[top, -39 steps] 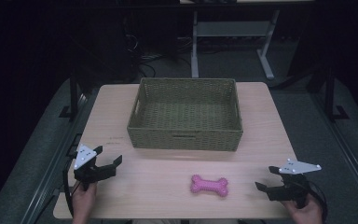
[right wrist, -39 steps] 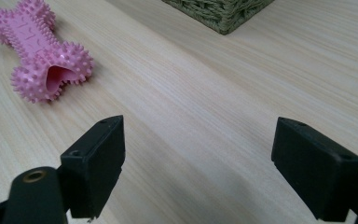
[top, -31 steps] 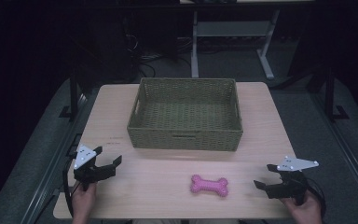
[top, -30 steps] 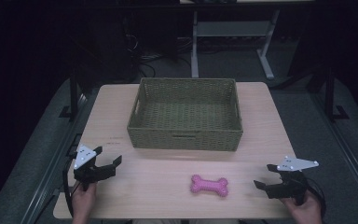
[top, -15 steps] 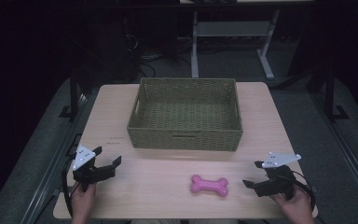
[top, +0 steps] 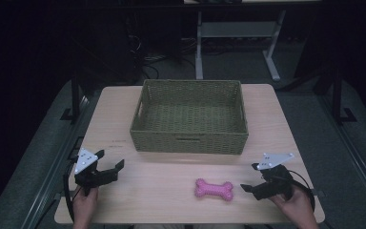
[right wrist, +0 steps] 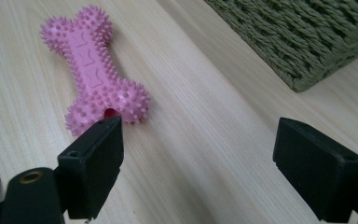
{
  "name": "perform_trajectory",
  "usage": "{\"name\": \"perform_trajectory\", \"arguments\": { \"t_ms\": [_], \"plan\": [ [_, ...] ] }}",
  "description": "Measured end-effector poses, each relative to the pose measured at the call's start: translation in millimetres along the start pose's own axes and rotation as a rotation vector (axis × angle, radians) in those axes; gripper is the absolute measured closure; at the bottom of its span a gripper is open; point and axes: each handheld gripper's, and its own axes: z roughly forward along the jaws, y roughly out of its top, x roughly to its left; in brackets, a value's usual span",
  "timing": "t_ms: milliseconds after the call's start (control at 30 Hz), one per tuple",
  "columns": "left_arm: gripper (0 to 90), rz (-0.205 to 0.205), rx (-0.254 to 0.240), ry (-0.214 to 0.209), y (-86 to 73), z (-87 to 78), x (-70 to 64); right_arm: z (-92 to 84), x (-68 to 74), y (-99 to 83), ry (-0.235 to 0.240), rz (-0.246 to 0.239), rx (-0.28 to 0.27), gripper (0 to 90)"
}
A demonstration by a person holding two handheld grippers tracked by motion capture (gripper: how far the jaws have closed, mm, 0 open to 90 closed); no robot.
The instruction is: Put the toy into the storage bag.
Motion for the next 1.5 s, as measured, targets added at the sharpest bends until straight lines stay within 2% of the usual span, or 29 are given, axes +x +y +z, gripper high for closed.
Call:
{"name": "perform_trajectory", "arguments": {
  "t_ms": [133,333,467,600,767,1133,1167,1267,1500],
  "plan": [
    [13.3,0.004,-0.001,-0.004,0.1,0.3,-0.5,2.0,1.2,5.6,0.032,-0.001,0.008,15.1],
    [13.3,0.001,0.000,-0.001,-0.1,0.4,0.2,3.8,3.0,13.3,0.052,-0.023,0.022,15.1],
    [13.3,-0.004,-0.002,0.001,0.0,0.3,0.5,7.7,3.8,21.0,0.086,-0.030,0.047,14.8],
    [13.3,0.000,-0.001,0.000,0.1,0.0,0.4,10.9,5.7,25.5,0.096,-0.044,0.063,14.8],
    [13.3,0.001,-0.001,-0.001,0.2,-0.2,0.7,15.6,11.3,34.7,0.111,-0.085,0.089,14.8],
    [13.3,-0.007,-0.006,-0.001,0.0,-0.8,1.9,25.9,18.7,47.8,0.145,-0.131,0.127,14.8],
    [13.3,-0.007,-0.005,-0.002,0.0,-0.9,2.1,28.6,20.5,51.8,0.155,-0.154,0.140,14.9],
    [13.3,-0.011,-0.006,-0.002,0.0,-1.1,2.7,32.9,25.1,57.4,0.171,-0.181,0.149,15.3],
    [13.3,-0.012,-0.008,-0.002,0.0,-1.0,3.0,42.0,31.4,65.6,0.194,-0.227,0.184,18.2]
  ]
}}
